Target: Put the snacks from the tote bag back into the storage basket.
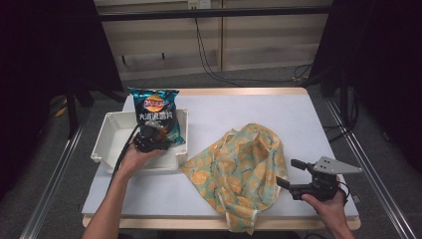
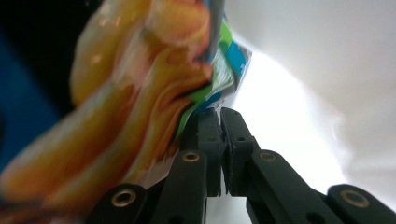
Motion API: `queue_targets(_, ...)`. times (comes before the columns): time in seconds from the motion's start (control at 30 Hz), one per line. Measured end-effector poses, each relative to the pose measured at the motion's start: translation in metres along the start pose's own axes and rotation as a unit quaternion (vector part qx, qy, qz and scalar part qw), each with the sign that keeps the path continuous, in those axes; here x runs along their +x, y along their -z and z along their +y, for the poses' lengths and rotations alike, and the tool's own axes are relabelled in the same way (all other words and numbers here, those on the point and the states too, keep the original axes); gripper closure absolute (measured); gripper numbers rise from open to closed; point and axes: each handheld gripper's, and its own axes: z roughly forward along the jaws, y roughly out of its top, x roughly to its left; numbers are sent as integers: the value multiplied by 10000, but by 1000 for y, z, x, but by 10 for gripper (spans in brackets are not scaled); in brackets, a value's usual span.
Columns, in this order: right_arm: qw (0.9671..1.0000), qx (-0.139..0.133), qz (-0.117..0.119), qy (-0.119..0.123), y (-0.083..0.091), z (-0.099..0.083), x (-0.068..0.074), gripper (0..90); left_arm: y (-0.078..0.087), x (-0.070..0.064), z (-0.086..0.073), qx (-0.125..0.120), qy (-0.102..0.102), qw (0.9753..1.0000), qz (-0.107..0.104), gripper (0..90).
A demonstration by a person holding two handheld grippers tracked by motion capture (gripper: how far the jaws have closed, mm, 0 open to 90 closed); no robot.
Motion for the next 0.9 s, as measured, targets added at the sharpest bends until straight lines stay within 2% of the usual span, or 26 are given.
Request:
queue_targets(0.1, 10000, -17, -5, -7, 1, 0, 0, 143, 5, 3, -5, 49, 102, 9999, 19, 879)
queue_targets(0.17, 10000, -15, 8, -4, 0, 0, 0, 144, 11, 10, -13, 5, 266, 9996, 97, 882)
queue_targets(0.2, 10000, -11, -4, -17, 0, 0, 1, 144, 13, 12, -15, 21, 270, 9995, 165, 884)
queue_targets(0.23, 10000, 1, 1, -3, 0, 1, 1, 144, 13, 13, -16, 42, 321, 9994, 70, 885)
queue_targets(0.27, 10000, 1, 1, -3, 0, 1, 1, 144, 13, 13, -16, 42, 321, 9994, 70, 885)
queue_targets(0.3, 10000, 5, 33, 32, -1, 0, 1, 144, 14, 16, -18, -11, 371, 9992, 161, 885)
queue_targets(0.37, 10000, 17, 15, 28, -2, 0, 1, 144, 13, 17, -18, -31, 387, 9991, 156, 885)
queue_targets(0.4, 10000, 24, 23, 24, -2, 0, 2, 144, 13, 17, -18, -7, 390, 9990, 218, 889)
queue_targets(0.47, 10000, 20, 28, 36, -3, 1, 2, 144, 11, 20, -18, 42, 413, 9990, 152, 889)
queue_targets(0.5, 10000, 8, 25, 39, -2, 1, 2, 144, 10, 23, -20, -13, 512, 9986, 156, 884)
queue_targets(0.53, 10000, 6, 23, 29, -2, 1, 2, 144, 10, 24, -20, -18, 527, 9984, 218, 883)
queue_targets(0.73, 10000, 0, 13, 18, -1, 0, 1, 144, 12, 20, -20, -55, 457, 9986, 274, 855)
queue_targets(0.77, 10000, 4, 7, 14, -1, 0, 1, 144, 13, 19, -20, -44, 431, 9989, 153, 855)
queue_targets(0.8, 10000, 5, 4, 12, 0, 0, 1, 143, 14, 17, -19, -67, 435, 9989, 186, 854)
queue_targets(0.87, 10000, -8, 3, 28, 0, 1, 2, 144, 20, 11, -18, -238, 358, 9991, 52, 855)
queue_targets(0.9, 10000, -10, 2, 27, 0, 0, 2, 144, 21, 9, -18, -204, 295, 9993, 89, 855)
